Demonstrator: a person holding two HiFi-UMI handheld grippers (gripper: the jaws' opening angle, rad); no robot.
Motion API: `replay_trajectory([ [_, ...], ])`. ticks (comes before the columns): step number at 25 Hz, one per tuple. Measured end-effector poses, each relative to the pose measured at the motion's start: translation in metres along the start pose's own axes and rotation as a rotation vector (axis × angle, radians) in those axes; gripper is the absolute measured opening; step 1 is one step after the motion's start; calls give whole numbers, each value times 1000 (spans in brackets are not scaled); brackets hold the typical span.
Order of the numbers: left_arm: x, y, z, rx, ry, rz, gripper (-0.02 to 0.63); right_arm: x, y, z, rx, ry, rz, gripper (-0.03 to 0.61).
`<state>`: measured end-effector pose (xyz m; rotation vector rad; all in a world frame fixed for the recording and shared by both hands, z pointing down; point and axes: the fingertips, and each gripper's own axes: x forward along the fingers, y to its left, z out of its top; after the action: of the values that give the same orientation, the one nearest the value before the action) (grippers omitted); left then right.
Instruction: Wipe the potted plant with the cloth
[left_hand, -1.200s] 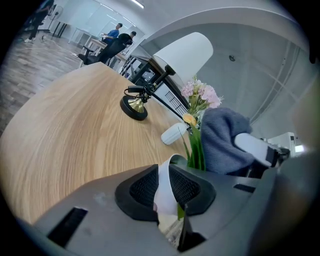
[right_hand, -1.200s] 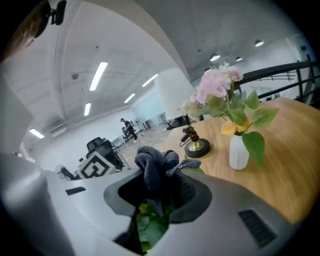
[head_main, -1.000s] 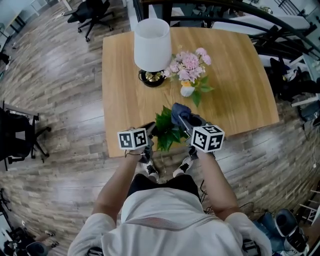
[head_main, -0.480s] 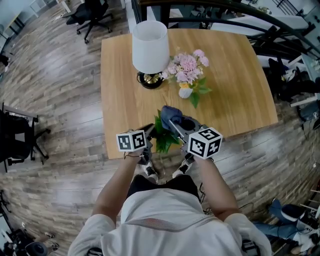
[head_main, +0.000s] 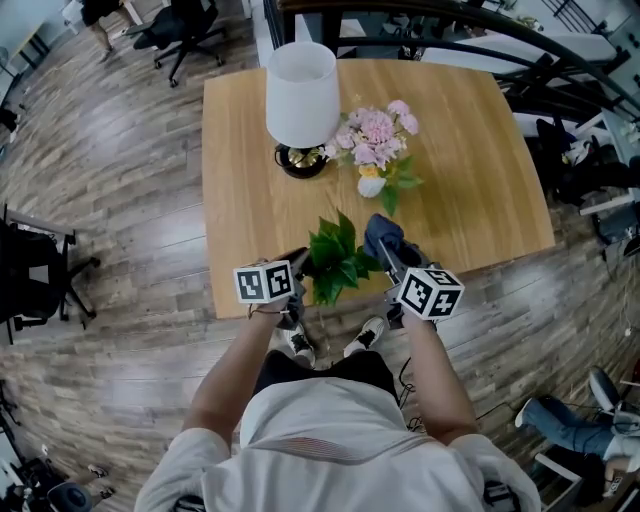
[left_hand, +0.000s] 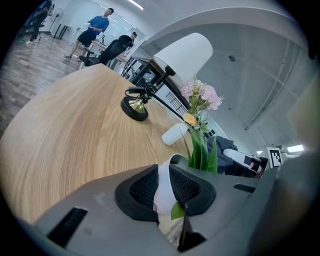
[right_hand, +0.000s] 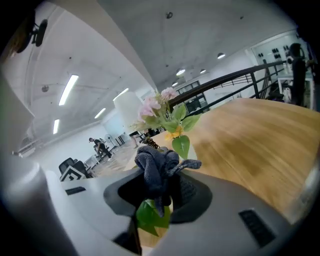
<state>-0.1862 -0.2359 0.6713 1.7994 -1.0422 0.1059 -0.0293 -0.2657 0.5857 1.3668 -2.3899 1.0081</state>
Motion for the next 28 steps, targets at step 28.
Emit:
replay_trajectory([
  [28,-29,0,37,65,-155,14,92,-70,-15,-17,41,-19,-74,161],
])
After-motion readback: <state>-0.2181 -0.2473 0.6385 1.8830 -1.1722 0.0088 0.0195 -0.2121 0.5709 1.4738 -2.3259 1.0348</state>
